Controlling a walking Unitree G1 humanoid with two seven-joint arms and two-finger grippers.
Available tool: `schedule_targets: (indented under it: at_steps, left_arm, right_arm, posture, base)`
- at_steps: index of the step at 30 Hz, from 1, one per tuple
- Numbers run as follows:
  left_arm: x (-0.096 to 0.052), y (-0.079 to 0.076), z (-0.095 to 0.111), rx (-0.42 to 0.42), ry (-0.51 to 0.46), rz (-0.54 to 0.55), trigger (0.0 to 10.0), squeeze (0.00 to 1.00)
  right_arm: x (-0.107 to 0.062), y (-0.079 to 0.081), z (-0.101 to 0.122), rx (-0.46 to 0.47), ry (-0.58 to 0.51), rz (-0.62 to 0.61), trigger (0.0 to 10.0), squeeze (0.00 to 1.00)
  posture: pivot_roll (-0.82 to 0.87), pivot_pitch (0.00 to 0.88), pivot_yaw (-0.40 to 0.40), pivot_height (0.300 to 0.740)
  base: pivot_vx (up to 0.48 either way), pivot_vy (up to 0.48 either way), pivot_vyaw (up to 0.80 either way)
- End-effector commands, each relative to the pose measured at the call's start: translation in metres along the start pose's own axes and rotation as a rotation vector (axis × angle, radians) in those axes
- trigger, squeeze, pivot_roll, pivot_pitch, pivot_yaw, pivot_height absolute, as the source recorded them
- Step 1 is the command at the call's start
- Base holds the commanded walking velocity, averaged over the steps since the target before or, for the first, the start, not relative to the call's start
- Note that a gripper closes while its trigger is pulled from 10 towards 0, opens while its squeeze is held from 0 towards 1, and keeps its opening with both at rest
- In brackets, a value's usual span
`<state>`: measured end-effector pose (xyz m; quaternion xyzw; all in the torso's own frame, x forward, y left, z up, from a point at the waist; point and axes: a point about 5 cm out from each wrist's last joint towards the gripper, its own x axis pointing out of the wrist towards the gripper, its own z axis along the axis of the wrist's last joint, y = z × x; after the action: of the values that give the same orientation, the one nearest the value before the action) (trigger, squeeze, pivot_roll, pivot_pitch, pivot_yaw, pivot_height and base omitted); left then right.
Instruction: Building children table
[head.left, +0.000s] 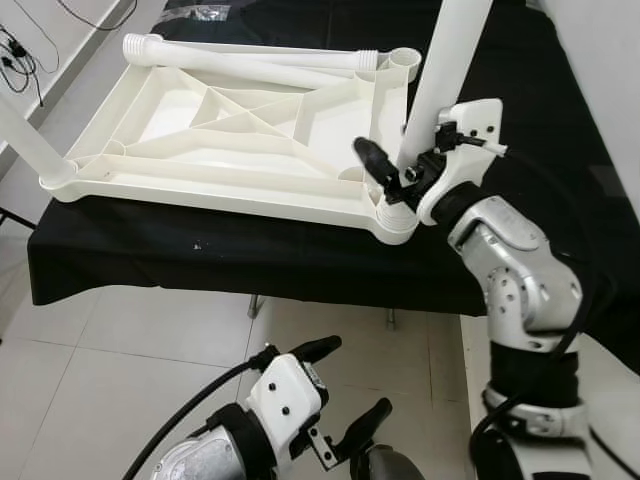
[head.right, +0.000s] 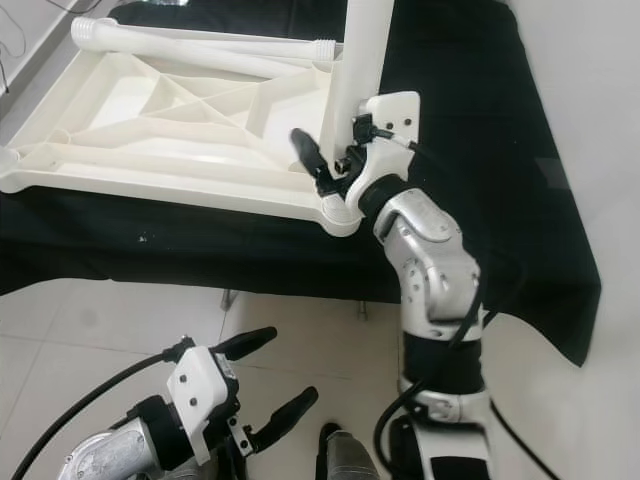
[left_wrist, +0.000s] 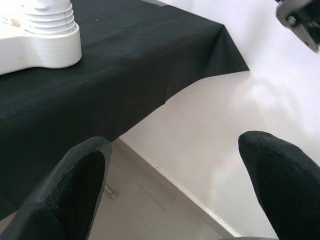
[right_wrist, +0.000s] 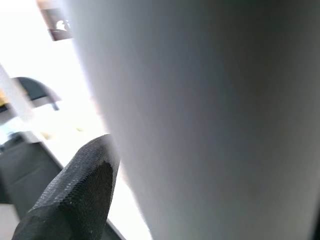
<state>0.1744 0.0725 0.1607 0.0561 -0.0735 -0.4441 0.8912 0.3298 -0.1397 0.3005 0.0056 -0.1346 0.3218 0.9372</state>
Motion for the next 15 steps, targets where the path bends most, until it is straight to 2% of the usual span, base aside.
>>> schedule_targets:
  at_steps: [1, 2, 3, 5, 6, 8, 9, 10, 15]
  left_arm:
    - [-0.001, -0.003, -0.005, -0.018, 0.023, -0.003, 10.0, 0.0]
    - [-0.001, -0.004, -0.005, -0.018, 0.021, -0.003, 10.0, 0.0]
    - [-0.001, -0.004, -0.005, -0.018, 0.021, -0.003, 10.0, 0.0]
    - [0.0, -0.004, -0.005, -0.019, 0.019, -0.003, 10.0, 0.0]
    - [0.0, -0.004, -0.005, -0.019, 0.019, -0.003, 10.0, 0.0]
    - [0.0, -0.004, -0.005, -0.019, 0.017, -0.001, 10.0, 0.0]
    - [0.0, -0.004, -0.005, -0.019, 0.017, 0.001, 10.0, 0.0]
    - [0.0, -0.004, -0.004, -0.019, 0.016, 0.002, 10.0, 0.0]
    - [0.0, -0.005, -0.004, -0.02, 0.014, 0.004, 10.0, 0.0]
  right_arm:
    - [0.001, -0.002, 0.0, -0.015, -0.017, 0.085, 10.0, 0.0]
    - [0.001, -0.011, 0.003, -0.052, -0.014, 0.14, 10.0, 0.0]
    - [0.001, -0.011, 0.003, -0.052, -0.014, 0.14, 10.0, 0.0]
    - [0.0, -0.023, 0.008, -0.099, -0.009, 0.227, 10.0, 0.0]
    - [0.0, -0.023, 0.008, -0.099, -0.009, 0.227, 10.0, 0.0]
    - [0.002, -0.027, 0.017, -0.122, -0.005, 0.336, 10.0, 0.0]
    - [0.003, -0.028, 0.02, -0.127, -0.001, 0.375, 8.3, 0.0]
    - [0.004, -0.029, 0.022, -0.126, 0.0, 0.402, 0.0, 0.0]
    - [0.006, -0.032, 0.022, -0.113, 0.013, 0.467, 0.0, 0.0]
  posture:
    - [0.07, 0.324, -0.006, 0.74]
    - [0.07, 0.322, -0.009, 0.74]
    - [0.07, 0.322, -0.009, 0.74]
    - [0.07, 0.323, -0.011, 0.74]
    - [0.07, 0.323, -0.011, 0.74]
    - [0.07, 0.325, -0.015, 0.74]
    - [0.07, 0.325, -0.015, 0.74]
    - [0.07, 0.328, -0.018, 0.74]
    - [0.07, 0.331, -0.023, 0.74]
  base:
    - [0.0, 0.0, 0.0]
    - [0.0, 0.0, 0.0]
    - [0.0, 0.0, 0.0]
    - [0.0, 0.0, 0.0]
    - [0.0, 0.0, 0.0]
    - [0.0, 0.0, 0.0]
    - [0.0, 0.0, 0.0]
    - [0.0, 0.0, 0.0]
    - [0.0, 0.0, 0.0]
